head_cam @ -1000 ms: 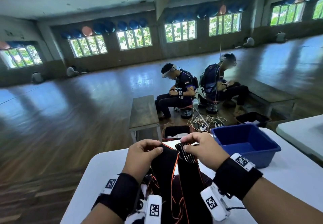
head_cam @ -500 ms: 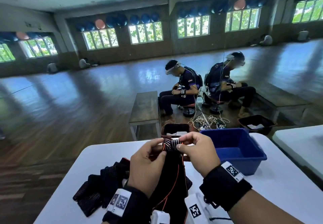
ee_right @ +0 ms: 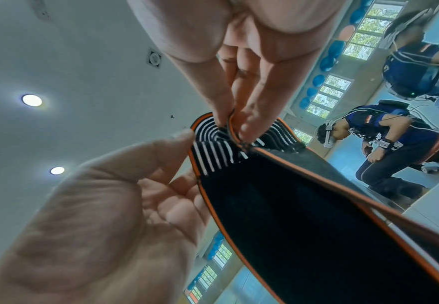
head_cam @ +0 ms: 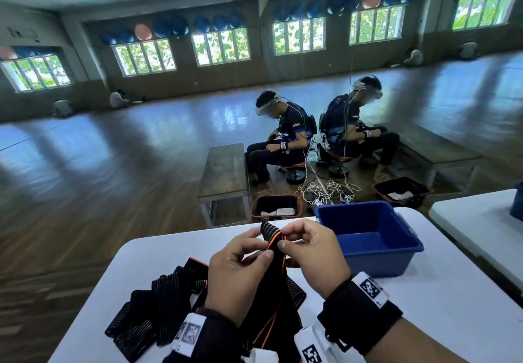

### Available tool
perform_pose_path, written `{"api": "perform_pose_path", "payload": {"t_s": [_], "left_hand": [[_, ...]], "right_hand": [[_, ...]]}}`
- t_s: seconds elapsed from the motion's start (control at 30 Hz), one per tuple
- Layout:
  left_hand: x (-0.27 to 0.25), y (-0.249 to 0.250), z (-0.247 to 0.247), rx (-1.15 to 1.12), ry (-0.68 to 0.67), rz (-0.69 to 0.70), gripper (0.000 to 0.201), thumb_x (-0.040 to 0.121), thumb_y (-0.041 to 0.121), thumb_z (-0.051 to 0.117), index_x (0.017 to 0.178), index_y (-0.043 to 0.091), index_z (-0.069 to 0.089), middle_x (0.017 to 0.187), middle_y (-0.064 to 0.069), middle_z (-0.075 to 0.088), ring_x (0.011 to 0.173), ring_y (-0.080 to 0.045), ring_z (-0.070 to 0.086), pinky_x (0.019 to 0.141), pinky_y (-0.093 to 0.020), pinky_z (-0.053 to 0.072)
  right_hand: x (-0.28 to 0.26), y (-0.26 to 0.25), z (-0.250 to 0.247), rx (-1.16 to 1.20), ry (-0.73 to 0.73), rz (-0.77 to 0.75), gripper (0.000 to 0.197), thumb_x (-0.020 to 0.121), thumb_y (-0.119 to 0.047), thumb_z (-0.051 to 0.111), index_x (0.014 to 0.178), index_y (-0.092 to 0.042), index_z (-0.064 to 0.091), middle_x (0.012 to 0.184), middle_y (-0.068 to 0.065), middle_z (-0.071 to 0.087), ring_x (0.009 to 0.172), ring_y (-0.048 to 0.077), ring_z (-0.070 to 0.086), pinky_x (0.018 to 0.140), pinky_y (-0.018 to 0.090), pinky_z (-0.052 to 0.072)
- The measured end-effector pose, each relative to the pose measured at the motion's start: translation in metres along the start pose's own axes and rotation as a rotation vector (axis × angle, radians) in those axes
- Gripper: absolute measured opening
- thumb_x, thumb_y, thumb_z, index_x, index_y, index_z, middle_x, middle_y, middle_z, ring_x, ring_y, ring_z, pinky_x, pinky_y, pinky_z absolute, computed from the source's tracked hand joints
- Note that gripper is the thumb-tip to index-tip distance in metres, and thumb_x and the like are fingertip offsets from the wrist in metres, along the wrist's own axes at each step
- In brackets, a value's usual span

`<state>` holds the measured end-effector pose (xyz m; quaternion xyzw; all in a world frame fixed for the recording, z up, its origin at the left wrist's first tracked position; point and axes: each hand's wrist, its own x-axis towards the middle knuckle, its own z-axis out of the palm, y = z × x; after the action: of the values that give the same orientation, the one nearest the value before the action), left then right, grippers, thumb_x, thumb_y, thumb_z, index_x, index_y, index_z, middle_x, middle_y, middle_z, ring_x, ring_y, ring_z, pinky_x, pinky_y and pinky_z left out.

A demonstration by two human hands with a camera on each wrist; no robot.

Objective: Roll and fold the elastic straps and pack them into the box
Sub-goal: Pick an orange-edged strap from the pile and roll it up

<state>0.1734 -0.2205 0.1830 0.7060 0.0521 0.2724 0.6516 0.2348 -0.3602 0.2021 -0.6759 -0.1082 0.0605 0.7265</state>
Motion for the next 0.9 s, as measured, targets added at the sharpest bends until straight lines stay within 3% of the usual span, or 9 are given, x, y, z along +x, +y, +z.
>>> {"api": "perform_pose_path", "payload": {"t_s": [0.1,0.2,0.27,0.4,0.53,0.6,0.7,0.8,0.9], "left_hand": [[0.003,0.002,-0.003,-0.008,-0.010,0.045,0.009,0.080,0.011,0.076,0.086,0.017,0.078,0.096,-0.003,0.078,0.094,-0.021,0.074,0.083,-0.038,0.059],[0.011,0.002,-0.007,0.002,0.004,0.051,0.025,0.084,-0.002,0.075,0.097,0.020,0.074,0.092,0.002,0.077,0.088,-0.013,0.073,0.076,-0.025,0.058],[0.016,0.003,-0.012,0.029,0.025,0.037,0.029,0.084,-0.002,0.076,0.101,0.021,0.073,0.092,0.006,0.077,0.085,-0.010,0.072,0.072,-0.019,0.056],[0.021,-0.005,-0.027,0.084,0.008,0.013,0.021,0.083,0.010,0.079,0.098,0.024,0.076,0.089,0.007,0.077,0.081,-0.014,0.073,0.070,-0.025,0.059],[0.020,-0.015,-0.032,0.161,-0.002,0.061,0.020,0.081,0.014,0.082,0.092,0.030,0.075,0.086,0.011,0.075,0.075,-0.011,0.071,0.073,-0.034,0.060],[0.017,-0.019,-0.033,0.178,-0.060,0.107,0.020,0.080,0.023,0.082,0.095,0.032,0.073,0.092,0.015,0.074,0.083,-0.008,0.070,0.075,-0.032,0.059],[0.010,-0.018,-0.032,0.128,-0.206,0.116,0.043,0.071,0.037,0.081,0.111,0.034,0.068,0.109,0.016,0.071,0.102,-0.010,0.069,0.084,-0.026,0.056],[0.009,-0.023,-0.025,0.080,-0.256,0.049,0.058,0.074,0.017,0.085,0.123,0.036,0.062,0.113,0.011,0.071,0.101,-0.011,0.071,0.083,-0.025,0.057],[0.011,-0.021,-0.016,0.123,-0.239,0.018,0.054,0.085,0.003,0.072,0.126,0.033,0.055,0.098,0.009,0.078,0.085,-0.006,0.073,0.073,-0.017,0.055]], "right_hand": [[0.001,-0.003,0.007,0.014,0.037,-0.001,0.018,0.081,0.011,0.069,0.092,-0.002,0.065,0.078,0.009,0.069,0.062,0.015,0.068,0.062,0.043,0.062],[0.000,-0.005,0.016,0.022,0.055,0.002,0.022,0.082,0.013,0.068,0.093,-0.006,0.062,0.082,0.014,0.070,0.065,0.018,0.070,0.065,0.046,0.062],[-0.003,-0.007,0.024,0.029,0.045,0.005,0.023,0.083,0.013,0.066,0.093,-0.007,0.061,0.086,0.019,0.072,0.071,0.023,0.072,0.067,0.046,0.062],[-0.010,-0.004,0.038,0.050,0.027,0.004,0.021,0.085,0.014,0.061,0.096,-0.004,0.059,0.083,0.019,0.073,0.078,0.034,0.072,0.071,0.048,0.062],[-0.021,0.001,0.046,0.019,0.060,-0.008,0.021,0.086,0.017,0.057,0.091,-0.003,0.057,0.084,0.020,0.072,0.073,0.029,0.071,0.069,0.042,0.062],[-0.025,0.004,0.046,0.019,0.076,-0.007,0.022,0.087,0.018,0.054,0.090,-0.004,0.056,0.085,0.022,0.070,0.071,0.022,0.069,0.066,0.038,0.061],[-0.030,0.004,0.042,-0.010,0.101,-0.033,0.026,0.086,0.018,0.052,0.089,-0.008,0.057,0.083,0.015,0.072,0.071,0.017,0.068,0.066,0.035,0.059],[-0.032,-0.003,0.033,-0.022,0.097,-0.081,0.027,0.087,0.020,0.048,0.092,-0.005,0.058,0.083,0.012,0.073,0.076,0.018,0.071,0.069,0.035,0.060],[-0.030,-0.009,0.021,-0.044,0.117,-0.121,0.029,0.089,0.019,0.048,0.095,-0.006,0.060,0.087,0.007,0.075,0.084,0.019,0.073,0.069,0.033,0.061]]}}
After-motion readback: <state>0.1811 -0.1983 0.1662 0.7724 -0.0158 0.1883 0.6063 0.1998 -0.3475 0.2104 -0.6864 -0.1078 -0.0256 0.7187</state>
